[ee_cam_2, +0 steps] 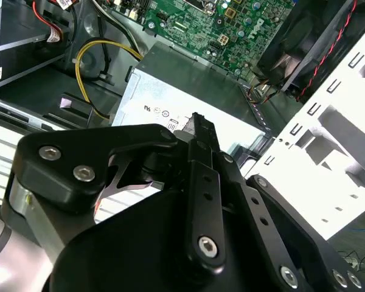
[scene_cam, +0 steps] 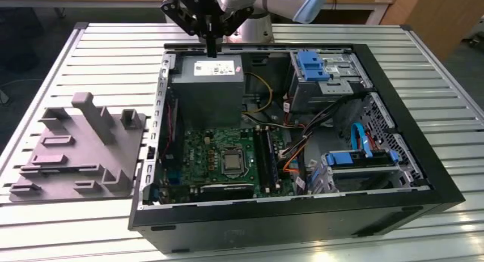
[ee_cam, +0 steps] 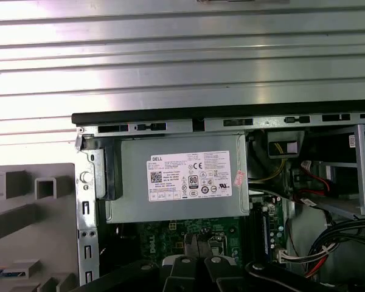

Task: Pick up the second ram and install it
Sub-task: 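Reach for the second ram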

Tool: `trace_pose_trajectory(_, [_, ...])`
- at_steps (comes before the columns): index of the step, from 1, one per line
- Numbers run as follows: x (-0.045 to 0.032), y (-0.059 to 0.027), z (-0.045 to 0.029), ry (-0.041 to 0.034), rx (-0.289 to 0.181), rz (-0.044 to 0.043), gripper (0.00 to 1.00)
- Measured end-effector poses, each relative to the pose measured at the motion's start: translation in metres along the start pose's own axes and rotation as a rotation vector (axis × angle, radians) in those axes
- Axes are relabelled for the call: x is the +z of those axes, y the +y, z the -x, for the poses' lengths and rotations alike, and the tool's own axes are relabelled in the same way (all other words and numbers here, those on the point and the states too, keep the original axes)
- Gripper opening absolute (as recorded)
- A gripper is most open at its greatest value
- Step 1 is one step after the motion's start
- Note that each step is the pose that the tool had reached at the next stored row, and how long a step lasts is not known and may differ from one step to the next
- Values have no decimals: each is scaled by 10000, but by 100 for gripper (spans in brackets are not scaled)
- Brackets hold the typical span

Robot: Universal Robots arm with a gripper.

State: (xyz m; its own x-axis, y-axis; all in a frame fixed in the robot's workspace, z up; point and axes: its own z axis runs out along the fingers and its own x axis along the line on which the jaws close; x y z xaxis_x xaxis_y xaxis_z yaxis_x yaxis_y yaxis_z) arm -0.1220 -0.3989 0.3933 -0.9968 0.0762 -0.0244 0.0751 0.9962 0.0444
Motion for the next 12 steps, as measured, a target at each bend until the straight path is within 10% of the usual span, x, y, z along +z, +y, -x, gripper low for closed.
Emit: trace_pose_trajectory(12, [-2,-10,-133,0,1,0,10])
